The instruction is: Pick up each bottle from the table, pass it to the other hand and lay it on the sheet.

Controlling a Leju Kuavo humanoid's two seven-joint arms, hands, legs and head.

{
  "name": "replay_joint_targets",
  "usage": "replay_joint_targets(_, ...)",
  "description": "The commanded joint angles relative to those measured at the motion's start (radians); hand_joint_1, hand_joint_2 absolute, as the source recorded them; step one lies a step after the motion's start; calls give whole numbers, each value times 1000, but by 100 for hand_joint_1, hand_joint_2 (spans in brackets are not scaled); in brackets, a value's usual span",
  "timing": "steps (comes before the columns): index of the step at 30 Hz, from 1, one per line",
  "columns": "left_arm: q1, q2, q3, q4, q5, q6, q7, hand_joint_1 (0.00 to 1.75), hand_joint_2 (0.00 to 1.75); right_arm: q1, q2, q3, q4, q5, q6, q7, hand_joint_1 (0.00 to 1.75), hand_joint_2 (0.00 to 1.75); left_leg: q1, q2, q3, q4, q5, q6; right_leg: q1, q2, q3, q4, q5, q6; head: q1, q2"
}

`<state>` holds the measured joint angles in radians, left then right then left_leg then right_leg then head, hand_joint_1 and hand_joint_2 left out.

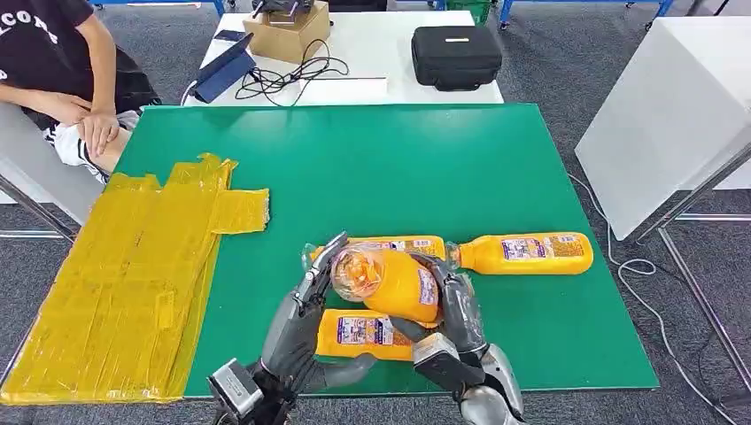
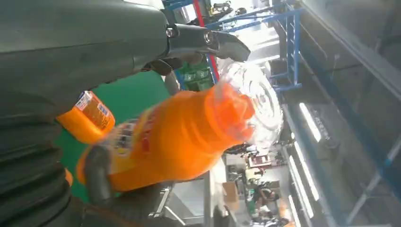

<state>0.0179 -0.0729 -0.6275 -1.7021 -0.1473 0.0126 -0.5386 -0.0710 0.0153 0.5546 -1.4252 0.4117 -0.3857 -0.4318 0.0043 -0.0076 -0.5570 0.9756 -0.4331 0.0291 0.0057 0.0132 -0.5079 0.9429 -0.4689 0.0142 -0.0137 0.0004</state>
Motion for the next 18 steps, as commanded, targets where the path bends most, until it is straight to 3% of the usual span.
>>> replay_joint_targets(1,-54,40,-60,34,15,9,8,0,175,-89,15,155,95,-22,16,-5,175,175,0,2,3,-1,-1,-1,0,1,2,-1,0,1,0,0)
replay_joint_targets(18,-58,30,-62,39,21,-11,19,0,175,-84,3,179,81,-25,15,-5,175,175,0,0,0,-1,0,-1,0,0,0,-1,0,1,0,0)
